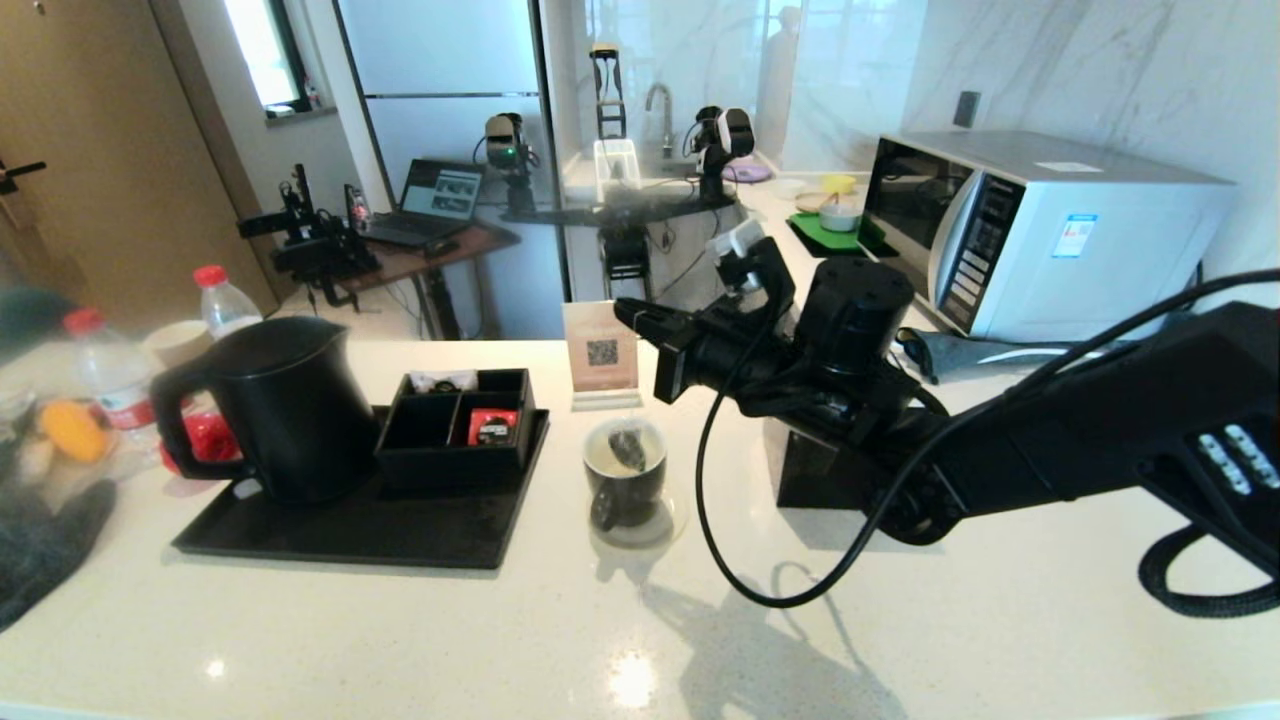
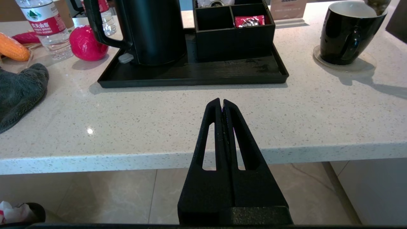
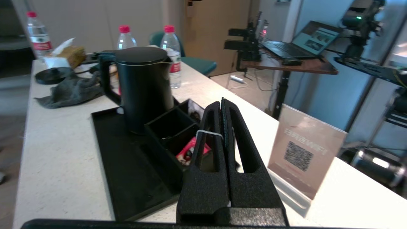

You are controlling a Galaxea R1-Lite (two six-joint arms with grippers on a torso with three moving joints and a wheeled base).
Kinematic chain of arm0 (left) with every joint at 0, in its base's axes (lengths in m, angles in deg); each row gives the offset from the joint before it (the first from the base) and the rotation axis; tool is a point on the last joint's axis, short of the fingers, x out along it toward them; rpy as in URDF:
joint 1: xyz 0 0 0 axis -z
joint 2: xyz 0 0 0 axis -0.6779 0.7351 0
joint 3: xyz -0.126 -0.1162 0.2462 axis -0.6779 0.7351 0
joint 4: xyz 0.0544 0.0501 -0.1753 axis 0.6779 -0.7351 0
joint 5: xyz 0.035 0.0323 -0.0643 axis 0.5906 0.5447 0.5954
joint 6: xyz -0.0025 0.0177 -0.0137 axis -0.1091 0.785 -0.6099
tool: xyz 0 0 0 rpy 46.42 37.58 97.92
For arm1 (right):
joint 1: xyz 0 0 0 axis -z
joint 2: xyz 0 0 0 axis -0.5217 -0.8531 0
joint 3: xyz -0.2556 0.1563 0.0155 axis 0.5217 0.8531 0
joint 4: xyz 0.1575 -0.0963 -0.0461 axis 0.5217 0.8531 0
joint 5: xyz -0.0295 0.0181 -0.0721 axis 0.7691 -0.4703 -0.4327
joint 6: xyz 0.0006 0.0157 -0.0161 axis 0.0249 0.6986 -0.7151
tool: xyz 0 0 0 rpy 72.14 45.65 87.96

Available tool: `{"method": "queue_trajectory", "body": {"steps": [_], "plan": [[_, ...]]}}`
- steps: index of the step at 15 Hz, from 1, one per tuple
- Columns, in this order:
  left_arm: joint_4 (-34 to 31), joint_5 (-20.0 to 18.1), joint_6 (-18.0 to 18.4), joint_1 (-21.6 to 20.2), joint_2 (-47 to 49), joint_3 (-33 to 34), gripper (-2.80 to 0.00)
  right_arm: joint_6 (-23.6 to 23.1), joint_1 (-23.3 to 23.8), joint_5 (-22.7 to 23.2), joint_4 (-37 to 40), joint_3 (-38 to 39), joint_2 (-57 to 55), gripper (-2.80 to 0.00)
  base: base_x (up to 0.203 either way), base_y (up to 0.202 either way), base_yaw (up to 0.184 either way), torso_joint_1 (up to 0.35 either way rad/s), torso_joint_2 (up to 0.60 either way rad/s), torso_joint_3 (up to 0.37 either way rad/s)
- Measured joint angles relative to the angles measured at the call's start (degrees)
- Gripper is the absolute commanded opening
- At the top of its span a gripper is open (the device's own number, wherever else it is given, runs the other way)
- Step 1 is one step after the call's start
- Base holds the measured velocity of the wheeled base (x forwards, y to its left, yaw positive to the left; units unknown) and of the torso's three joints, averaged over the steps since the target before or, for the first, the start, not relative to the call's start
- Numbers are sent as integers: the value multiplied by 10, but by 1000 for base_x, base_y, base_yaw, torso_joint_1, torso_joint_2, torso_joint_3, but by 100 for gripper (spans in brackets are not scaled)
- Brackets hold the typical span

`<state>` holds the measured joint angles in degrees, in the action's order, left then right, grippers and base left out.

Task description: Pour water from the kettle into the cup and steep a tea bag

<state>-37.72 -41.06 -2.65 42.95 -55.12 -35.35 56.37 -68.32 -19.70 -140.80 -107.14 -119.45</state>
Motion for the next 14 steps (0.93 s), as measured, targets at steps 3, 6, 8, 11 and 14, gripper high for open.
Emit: {"method": "queue_trajectory", "body": {"steps": [3, 6, 8, 11, 14], "plan": [[0, 0, 0, 0, 0, 0, -280, -25, 0, -7, 4, 2, 0, -280, 0, 0, 0, 0, 0, 0], [0, 0, 0, 0, 0, 0, -280, -32, -2, -7, 1, 21, 4, -280, 0, 0, 0, 0, 0, 0], [0, 0, 0, 0, 0, 0, -280, -33, -2, -7, -8, 42, 10, -280, 0, 0, 0, 0, 0, 0], [0, 0, 0, 0, 0, 0, -280, -32, -1, -6, -27, 69, 24, -280, 0, 0, 0, 0, 0, 0], [0, 0, 0, 0, 0, 0, -280, -32, -1, -7, -24, 74, 44, -280, 0, 0, 0, 0, 0, 0]]}}
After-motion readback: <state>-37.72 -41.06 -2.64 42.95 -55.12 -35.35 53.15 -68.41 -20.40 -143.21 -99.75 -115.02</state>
